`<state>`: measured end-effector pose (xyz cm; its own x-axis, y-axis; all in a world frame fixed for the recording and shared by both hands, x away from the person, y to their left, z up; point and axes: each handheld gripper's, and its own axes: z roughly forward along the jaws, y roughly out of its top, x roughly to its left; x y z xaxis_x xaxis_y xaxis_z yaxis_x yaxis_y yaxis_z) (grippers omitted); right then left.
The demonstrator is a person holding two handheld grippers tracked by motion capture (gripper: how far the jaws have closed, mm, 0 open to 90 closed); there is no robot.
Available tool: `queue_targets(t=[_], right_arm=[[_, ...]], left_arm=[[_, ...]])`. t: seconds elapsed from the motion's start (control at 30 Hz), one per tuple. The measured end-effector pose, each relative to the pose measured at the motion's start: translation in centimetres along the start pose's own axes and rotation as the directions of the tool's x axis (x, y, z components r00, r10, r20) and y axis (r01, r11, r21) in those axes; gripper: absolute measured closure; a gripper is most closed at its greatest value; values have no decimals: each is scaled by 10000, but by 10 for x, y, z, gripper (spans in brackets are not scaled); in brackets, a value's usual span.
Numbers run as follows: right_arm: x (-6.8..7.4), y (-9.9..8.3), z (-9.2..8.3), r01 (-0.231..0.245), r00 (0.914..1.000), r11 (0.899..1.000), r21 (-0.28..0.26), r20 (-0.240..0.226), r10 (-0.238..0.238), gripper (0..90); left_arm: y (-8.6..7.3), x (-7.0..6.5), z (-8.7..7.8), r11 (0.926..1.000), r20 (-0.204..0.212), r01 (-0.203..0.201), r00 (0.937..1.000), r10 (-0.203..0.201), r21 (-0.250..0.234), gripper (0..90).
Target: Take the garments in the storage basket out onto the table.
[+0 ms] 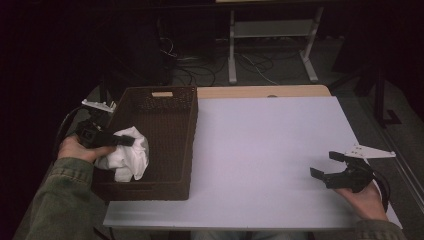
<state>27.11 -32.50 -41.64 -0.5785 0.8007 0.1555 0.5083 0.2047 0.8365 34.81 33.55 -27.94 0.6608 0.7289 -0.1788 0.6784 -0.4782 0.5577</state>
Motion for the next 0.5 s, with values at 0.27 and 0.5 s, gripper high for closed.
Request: queue_targets(t=[0.27, 0.5], right_arm=[[0, 0, 0, 39, 10000, 10000, -36, -31, -39, 0], [0, 0, 0, -30, 10000, 10000, -28, -59, 30, 0]], left_arm=[[17, -5, -14, 9994, -35, -30, 10000, 29, -338, 707], [33, -11, -24, 9984, -52, -172, 9998, 169, -537, 707]])
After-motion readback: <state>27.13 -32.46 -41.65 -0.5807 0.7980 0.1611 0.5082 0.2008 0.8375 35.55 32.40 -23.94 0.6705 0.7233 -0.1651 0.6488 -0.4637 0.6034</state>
